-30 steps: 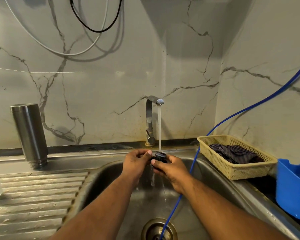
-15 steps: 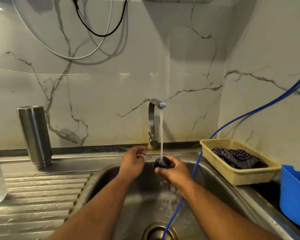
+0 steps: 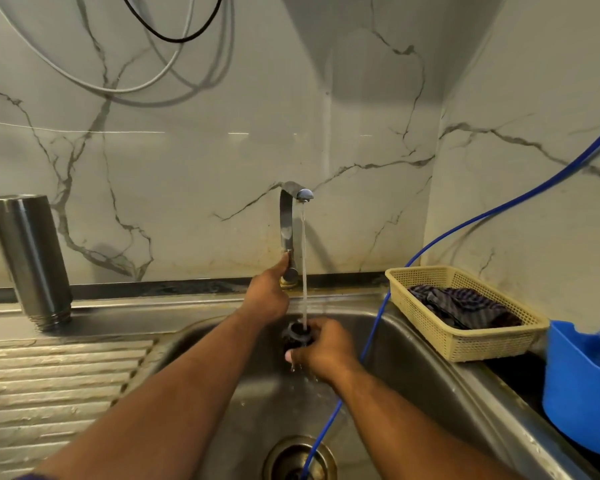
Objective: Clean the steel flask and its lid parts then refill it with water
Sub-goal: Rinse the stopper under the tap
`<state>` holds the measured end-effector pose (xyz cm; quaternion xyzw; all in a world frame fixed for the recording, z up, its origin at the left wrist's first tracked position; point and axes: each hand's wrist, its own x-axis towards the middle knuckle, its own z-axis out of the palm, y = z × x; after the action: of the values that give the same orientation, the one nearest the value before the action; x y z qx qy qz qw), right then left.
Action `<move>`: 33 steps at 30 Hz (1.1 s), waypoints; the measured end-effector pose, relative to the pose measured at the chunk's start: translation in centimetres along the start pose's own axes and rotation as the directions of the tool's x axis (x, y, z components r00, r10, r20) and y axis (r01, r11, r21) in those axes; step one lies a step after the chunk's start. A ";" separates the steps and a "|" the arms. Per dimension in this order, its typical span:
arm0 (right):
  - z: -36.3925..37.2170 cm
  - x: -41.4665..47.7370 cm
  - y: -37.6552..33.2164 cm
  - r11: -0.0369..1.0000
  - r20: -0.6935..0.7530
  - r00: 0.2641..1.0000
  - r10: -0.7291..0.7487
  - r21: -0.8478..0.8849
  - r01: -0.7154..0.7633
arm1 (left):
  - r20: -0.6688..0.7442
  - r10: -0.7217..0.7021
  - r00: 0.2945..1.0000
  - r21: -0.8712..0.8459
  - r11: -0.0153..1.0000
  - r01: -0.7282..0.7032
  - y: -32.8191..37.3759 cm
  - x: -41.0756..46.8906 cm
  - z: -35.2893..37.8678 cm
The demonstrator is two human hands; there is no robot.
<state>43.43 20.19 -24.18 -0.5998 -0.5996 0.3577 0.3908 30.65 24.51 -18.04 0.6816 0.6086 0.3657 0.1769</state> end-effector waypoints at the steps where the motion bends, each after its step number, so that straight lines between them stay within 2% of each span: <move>1: 0.0 0.1 0.1 1.000 -0.027 1.000 -0.001 0.014 0.001 | 0.005 0.004 1.000 0.030 1.000 -0.004 0.1 -0.2 -0.2; 3: 0.0 0.1 0.3 1.000 -0.030 1.000 0.005 0.030 -0.004 | 0.046 0.018 0.999 0.102 0.995 -0.023 0.4 -0.7 -0.8; 6: 0.1 0.0 0.2 0.992 0.079 0.997 -0.005 -0.125 0.015 | 0.079 0.048 0.996 0.187 0.980 -0.062 1.4 -2.3 -2.1; 9: -0.1 -0.8 -0.8 0.993 0.020 0.999 -0.051 -0.106 0.052 | 0.075 0.074 0.994 0.208 0.974 -0.088 1.5 -5.7 -3.6; 12: -0.3 -1.9 -1.3 0.954 0.141 0.989 -0.053 -0.285 0.092 | 0.095 0.084 0.992 0.250 0.963 -0.105 0.2 -8.8 -4.7; 13: -0.4 -2.3 -1.6 0.952 0.150 0.986 -0.072 -0.284 0.113 | 0.102 0.067 0.992 0.277 0.956 -0.093 -0.4 -9.8 -5.3; 17: -0.2 -4.3 -4.0 0.957 0.134 0.960 -0.246 -0.125 0.263 | 0.111 0.039 0.993 0.352 0.933 -0.076 -3.0 -14.6 -8.6; 20: -0.3 -5.1 -5.4 0.947 0.140 0.943 -0.302 -0.066 0.313 | 0.057 0.053 0.997 0.305 0.950 -0.068 -5.1 -16.3 -9.7; 23: -0.7 -5.2 -7.0 0.936 -0.001 0.941 -0.338 0.104 0.336 | 0.108 0.032 0.994 0.266 0.962 -0.060 -5.5 -16.4 -10.6; 26: -0.4 -3.7 -6.9 0.923 -0.103 0.955 -0.280 0.246 0.297 | 0.108 0.048 0.993 0.193 0.979 -0.069 -5.8 -15.3 -11.3; 28: 0.1 -3.1 -5.7 0.948 -0.036 0.970 -0.242 0.204 0.244 | 0.112 0.051 0.992 0.209 0.975 -0.073 -6.2 -14.9 -11.1; 30: 0.4 -2.6 -4.6 0.972 0.022 0.974 -0.225 0.078 0.223 | 0.118 0.050 0.992 0.225 0.971 -0.075 -6.4 -14.8 -10.8; 33: -0.2 -2.3 -5.1 0.963 -0.012 0.965 -0.261 0.070 0.261 | 0.116 0.051 0.992 0.210 0.975 -0.075 -6.6 -14.5 -10.9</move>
<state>41.30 17.76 -19.65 -0.5017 -0.6597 0.3234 0.4566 18.38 9.66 -19.44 0.7347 0.6118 0.2655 0.1238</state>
